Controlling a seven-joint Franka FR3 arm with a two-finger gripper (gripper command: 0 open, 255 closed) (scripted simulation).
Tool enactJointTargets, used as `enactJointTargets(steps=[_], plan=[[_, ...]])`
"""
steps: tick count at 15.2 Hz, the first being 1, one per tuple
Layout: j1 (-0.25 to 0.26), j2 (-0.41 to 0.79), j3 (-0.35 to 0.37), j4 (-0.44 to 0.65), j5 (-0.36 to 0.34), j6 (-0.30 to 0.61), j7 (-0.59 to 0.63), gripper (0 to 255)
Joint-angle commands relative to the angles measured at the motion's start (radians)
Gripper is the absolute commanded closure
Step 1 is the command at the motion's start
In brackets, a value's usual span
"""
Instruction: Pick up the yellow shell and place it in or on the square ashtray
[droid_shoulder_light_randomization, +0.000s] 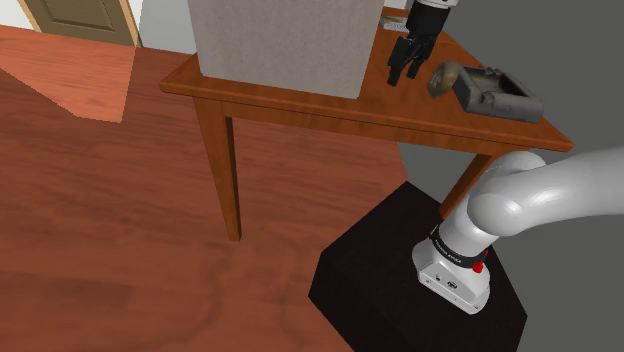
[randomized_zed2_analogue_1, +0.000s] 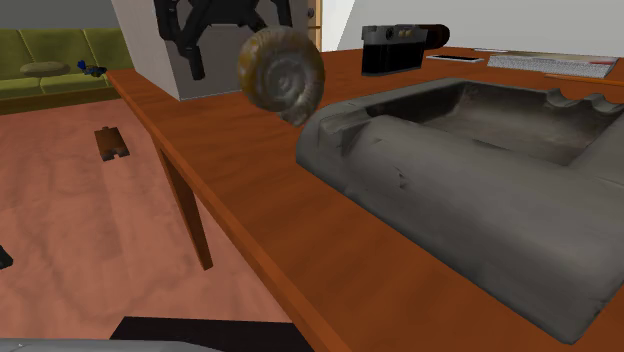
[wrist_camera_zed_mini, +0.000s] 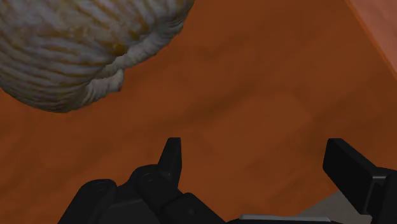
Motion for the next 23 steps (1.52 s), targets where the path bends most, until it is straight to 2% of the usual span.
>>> enactJointTargets(steps=[1, 11, 18, 23], plan=[[0.0, 0.0, 0.0, 0.0, 0.0, 0.0, 0.0, 0], [-0.234, -0.051, -0.022, 0.158, -0.063, -0.204, 0.339, 0], [-0.237, -0.088, -0.028, 0.037, -0.069, -0.122, 0.341, 0], [-0.237, -0.091, -0.028, 0.028, -0.069, -0.115, 0.341, 0]])
